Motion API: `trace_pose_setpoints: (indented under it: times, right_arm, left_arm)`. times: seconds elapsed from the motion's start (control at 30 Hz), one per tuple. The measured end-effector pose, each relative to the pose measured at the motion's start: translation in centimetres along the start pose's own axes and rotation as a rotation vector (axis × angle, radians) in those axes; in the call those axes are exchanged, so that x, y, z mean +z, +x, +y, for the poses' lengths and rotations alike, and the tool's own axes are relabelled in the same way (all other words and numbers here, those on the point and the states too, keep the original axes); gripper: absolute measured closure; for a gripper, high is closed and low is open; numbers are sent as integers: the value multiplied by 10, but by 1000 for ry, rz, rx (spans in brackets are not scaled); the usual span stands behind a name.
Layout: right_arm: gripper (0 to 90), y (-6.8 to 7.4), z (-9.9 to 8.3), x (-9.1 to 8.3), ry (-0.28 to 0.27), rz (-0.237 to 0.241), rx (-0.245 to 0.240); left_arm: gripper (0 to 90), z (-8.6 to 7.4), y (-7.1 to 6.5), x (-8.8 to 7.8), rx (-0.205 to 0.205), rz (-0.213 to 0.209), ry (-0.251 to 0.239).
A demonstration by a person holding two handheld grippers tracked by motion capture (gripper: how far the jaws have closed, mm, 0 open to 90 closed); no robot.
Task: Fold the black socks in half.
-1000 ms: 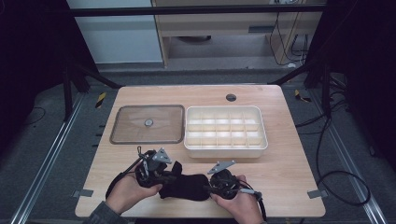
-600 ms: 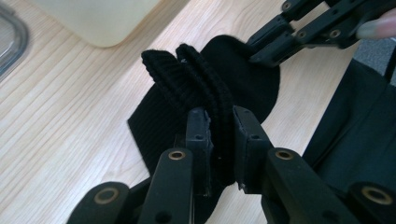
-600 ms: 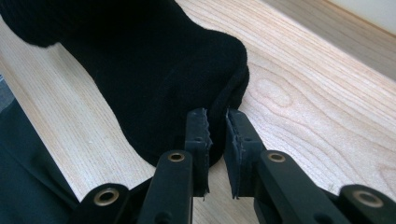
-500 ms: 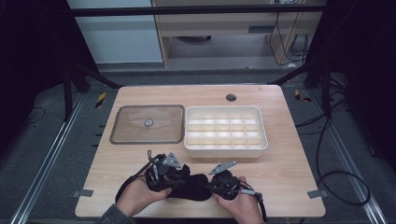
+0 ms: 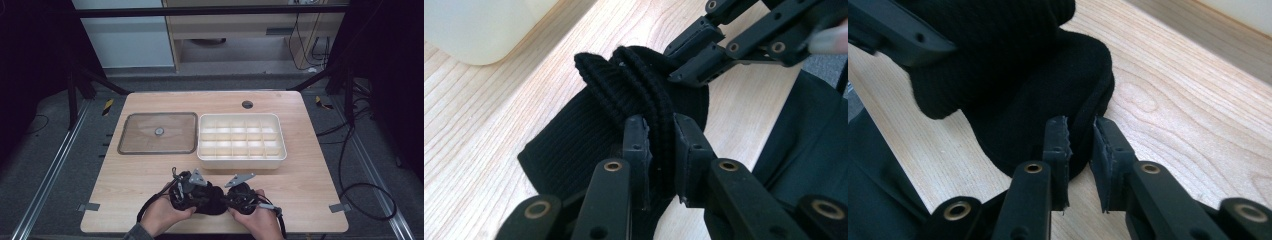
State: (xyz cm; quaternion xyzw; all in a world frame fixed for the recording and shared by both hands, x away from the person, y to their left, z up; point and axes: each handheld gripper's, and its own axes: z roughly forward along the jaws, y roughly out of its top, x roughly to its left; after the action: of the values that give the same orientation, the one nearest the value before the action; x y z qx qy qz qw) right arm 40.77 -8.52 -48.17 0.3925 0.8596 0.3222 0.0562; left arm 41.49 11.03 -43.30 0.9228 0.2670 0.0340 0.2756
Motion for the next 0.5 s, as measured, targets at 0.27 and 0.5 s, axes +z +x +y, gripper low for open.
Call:
trace_pose_setpoints:
  times: [0.27,0.5]
  right_arm:
    - [666,0,-2,-6,-14,-14,3]
    - [619,-2,-4,-15,-26,-25,3]
  left_arm:
    - [766,0,-3,9,2,23,12]
    - [722,-2,-7,15,-12,12,-2]
